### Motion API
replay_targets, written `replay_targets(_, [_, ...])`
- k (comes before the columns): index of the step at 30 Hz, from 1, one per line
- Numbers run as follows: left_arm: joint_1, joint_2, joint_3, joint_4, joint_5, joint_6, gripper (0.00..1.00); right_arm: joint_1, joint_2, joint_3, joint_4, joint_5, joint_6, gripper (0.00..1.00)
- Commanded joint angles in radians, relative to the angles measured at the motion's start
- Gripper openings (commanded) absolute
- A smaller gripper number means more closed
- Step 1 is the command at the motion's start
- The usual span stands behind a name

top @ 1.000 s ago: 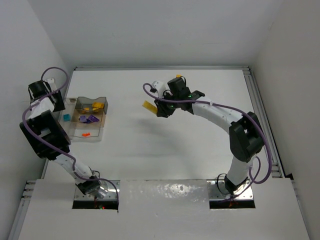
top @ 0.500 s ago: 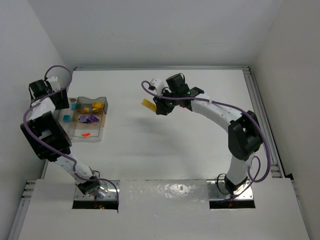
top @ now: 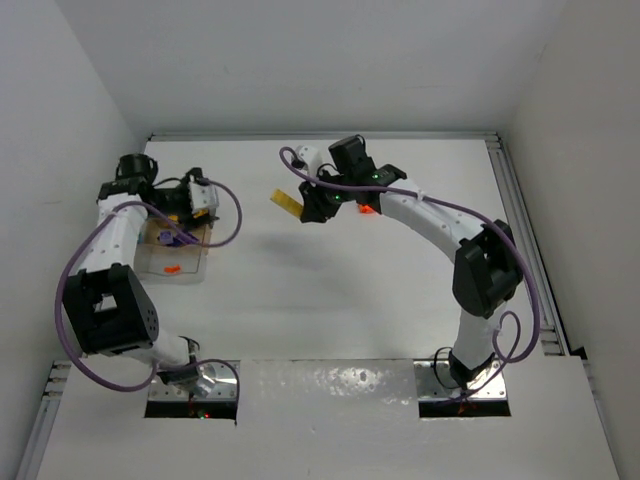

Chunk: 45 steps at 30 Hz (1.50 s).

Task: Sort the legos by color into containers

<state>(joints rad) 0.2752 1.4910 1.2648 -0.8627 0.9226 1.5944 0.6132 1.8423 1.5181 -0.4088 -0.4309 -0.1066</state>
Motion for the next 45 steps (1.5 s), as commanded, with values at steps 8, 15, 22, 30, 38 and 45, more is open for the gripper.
replay_targets(8, [-0.263, -0.302, -0.487, 0.878, 0.064, 0.027, 0.68, 0.052, 0.080, 0.213, -0.169, -0.066, 0.041, 0.00])
replay_targets(15, [-0.303, -0.261, -0.459, 0.864, 0.053, 0.127, 0.67, 0.068, 0.109, 0.238, -0.229, -0.031, 0.062, 0.00])
replay_targets(22, [-0.332, -0.265, -0.469, 0.763, 0.079, 0.289, 0.63, 0.068, 0.121, 0.241, -0.205, -0.054, 0.099, 0.00])
replay_targets(30, [-0.393, -0.245, -0.486, 0.758, 0.082, 0.375, 0.54, 0.071, 0.143, 0.263, -0.193, -0.066, 0.099, 0.00])
replay_targets(38, [-0.429, -0.244, -0.487, 0.645, 0.070, 0.456, 0.11, 0.071, 0.146, 0.272, -0.156, -0.042, 0.143, 0.00])
replay_targets(45, [-0.429, -0.255, -0.481, 0.622, 0.032, 0.432, 0.00, 0.071, 0.132, 0.254, -0.134, -0.028, 0.156, 0.00])
